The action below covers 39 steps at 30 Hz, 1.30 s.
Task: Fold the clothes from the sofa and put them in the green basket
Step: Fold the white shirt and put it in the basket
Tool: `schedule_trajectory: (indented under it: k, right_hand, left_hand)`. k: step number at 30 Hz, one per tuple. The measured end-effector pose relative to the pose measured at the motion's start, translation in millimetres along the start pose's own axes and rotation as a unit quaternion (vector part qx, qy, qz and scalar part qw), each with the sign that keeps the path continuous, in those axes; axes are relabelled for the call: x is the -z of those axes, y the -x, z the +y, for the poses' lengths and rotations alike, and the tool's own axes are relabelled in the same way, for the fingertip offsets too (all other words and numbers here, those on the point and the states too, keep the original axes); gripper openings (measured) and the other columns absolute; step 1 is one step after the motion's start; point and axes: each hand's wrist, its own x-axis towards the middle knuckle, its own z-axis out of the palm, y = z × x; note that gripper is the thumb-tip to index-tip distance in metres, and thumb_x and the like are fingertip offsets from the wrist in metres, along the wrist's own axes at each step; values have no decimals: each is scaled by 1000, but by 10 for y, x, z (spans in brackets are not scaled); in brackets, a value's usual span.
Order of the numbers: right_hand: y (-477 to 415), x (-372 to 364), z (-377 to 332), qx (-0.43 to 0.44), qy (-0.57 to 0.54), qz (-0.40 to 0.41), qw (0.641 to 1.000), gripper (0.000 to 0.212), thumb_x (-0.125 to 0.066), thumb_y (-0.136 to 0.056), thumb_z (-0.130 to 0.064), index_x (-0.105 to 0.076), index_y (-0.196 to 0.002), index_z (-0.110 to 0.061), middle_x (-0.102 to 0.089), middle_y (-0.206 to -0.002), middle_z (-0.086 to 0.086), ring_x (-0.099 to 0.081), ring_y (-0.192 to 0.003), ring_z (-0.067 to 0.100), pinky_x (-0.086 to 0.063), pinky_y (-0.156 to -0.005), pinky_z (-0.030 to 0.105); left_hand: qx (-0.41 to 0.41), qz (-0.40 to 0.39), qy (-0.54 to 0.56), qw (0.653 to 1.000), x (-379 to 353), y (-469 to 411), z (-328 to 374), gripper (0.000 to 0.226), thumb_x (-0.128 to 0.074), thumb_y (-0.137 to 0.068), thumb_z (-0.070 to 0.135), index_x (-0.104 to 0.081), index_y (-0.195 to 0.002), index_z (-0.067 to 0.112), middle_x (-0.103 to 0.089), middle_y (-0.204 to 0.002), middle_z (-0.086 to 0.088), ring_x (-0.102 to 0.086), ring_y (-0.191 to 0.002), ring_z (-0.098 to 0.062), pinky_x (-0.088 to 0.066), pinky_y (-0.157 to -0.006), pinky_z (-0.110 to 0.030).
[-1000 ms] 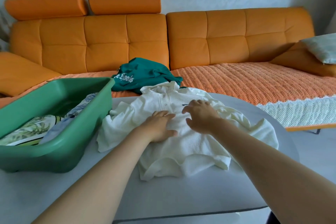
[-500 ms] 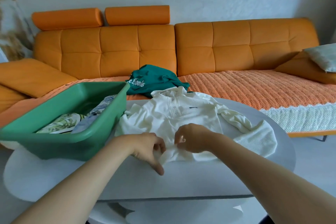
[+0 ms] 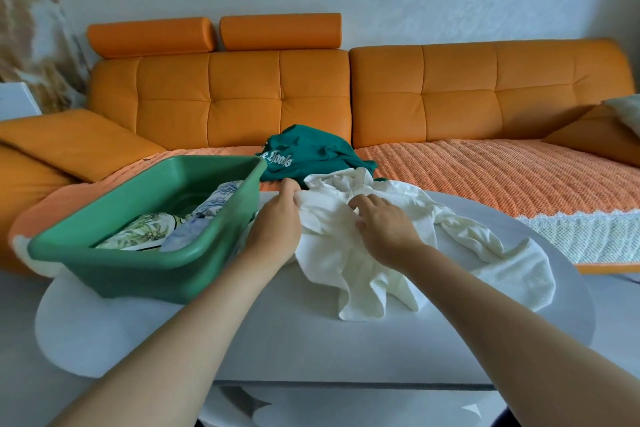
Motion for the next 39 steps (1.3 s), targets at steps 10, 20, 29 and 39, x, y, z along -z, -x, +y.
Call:
schedule_trajectory:
  k: [10, 20, 29, 39]
  right_hand:
    - [204, 65, -114, 97, -12, -290, 952, 37, -55, -75, -14, -68, -97, -41, -53, -103, -16, -54, -91, 8, -45, -73, 21]
    - [323, 148, 88, 74, 9, -285, 955, 14, -66, -91, -30, -67, -104, -32, -57, -112, -10, -51, -109, 15, -42, -94, 31]
    - [381, 516, 217, -18, 33, -289, 957, 35, -44, -95, -11, -56, -120, -32, -56, -98, -3, -55, -91, 22, -38, -72, 26]
    - [546, 568, 333, -65, -48, -273, 959, 17, -61, -81, -27, -64, -97, -32, -60, -101, -10, -61, -90, 10, -54, -78, 26]
  left_hand:
    - [-138, -329, -38, 934, -54, 170, -23, 35, -54, -80, 3, -54, -81, 38, -51, -93, 17, -54, -87, -12, -44, -68, -25]
    - [-160, -337, -13, 928, -238, 402, -128, 13, -63, -91, 19, -71, -97, 26, -57, -105, 10, -53, -108, -12, -45, -93, -28]
    - [-6, -415, 39, 909, 343, 124, -98, 14, -51, -102, 23, -63, -108, 25, -50, -78, 8, -39, -55, -1, -30, -49, -15]
    - [-5, -488, -60, 871, 293, 223, 280, 26, -63, -83, 57, -79, -78, 38, -66, -78, 15, -60, -73, -7, -53, -75, -28]
